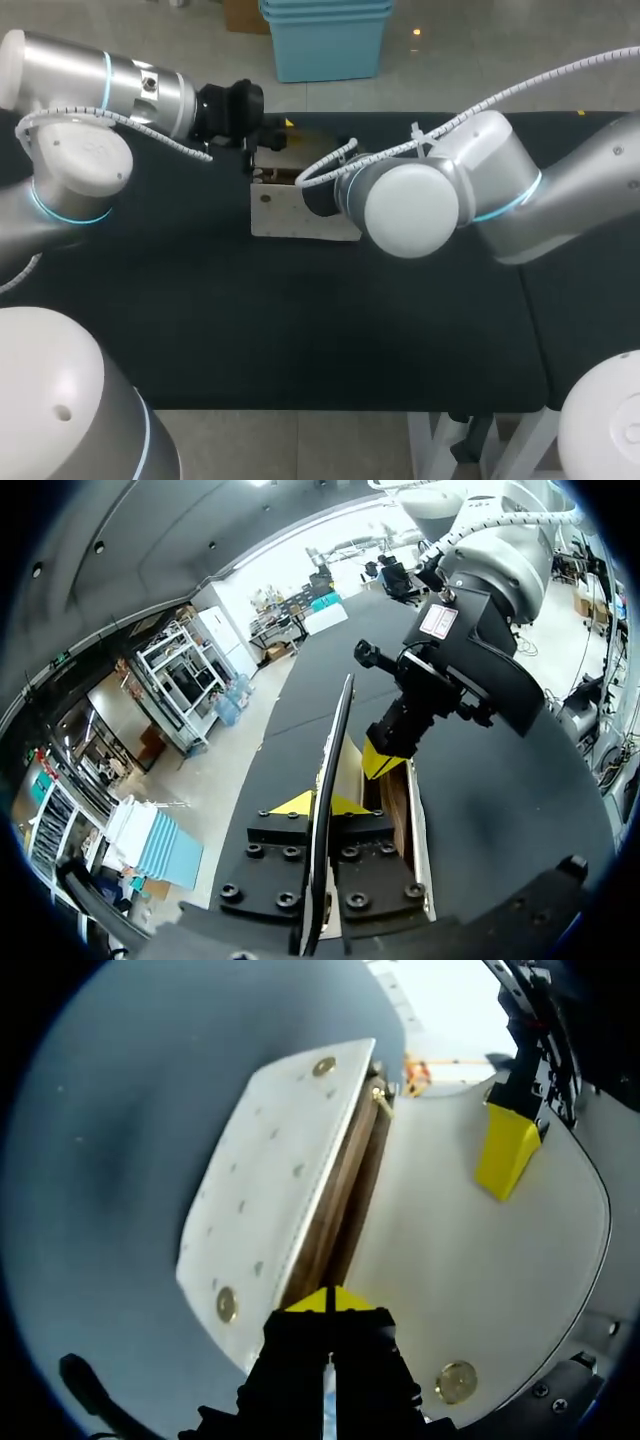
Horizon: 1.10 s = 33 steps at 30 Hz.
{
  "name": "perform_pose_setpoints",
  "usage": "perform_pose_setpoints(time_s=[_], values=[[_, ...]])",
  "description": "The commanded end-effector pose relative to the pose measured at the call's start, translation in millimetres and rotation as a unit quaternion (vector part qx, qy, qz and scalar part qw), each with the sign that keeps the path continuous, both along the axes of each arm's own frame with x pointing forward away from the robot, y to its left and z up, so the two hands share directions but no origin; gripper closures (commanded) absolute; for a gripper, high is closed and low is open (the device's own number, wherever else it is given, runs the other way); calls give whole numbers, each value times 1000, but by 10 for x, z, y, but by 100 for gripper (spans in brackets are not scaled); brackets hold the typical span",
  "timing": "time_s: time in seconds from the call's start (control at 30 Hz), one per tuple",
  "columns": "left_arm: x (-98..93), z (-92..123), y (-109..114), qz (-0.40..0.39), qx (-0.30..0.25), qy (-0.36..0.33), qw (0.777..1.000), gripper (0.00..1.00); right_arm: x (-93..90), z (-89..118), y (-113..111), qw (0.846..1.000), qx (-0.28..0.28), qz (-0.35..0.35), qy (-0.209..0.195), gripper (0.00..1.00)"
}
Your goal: Pick up the bag, open it, inspect its contents, close it, and place it on the opposite side
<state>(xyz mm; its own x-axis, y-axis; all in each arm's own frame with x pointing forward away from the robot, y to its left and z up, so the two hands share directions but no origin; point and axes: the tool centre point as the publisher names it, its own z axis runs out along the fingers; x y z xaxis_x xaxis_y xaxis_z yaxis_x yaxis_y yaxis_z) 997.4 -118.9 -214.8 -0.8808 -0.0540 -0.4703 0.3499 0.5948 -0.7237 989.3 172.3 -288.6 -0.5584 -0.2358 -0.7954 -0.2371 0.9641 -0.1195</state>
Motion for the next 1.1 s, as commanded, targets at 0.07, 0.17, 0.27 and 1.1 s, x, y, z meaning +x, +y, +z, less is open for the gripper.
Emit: perform_pose_setpoints(time_s=[0.07,0.17,0.27,1.1], values=[[9,26,-5,4,-1,6,1000,100,0,-54,-4,1000,-9,-3,16,100],[-9,11,-14,9,-2,4,1000,100,1,-66,-4,1000,-14,-5,26,100],[-26,5,-17,17,-2,-2,1000,100,7,-36,-3,999,-15,-13,30,100],[-107,-44,-11,26,-22,-9,999,100,68,-217,61,994,0,-37,99,100]])
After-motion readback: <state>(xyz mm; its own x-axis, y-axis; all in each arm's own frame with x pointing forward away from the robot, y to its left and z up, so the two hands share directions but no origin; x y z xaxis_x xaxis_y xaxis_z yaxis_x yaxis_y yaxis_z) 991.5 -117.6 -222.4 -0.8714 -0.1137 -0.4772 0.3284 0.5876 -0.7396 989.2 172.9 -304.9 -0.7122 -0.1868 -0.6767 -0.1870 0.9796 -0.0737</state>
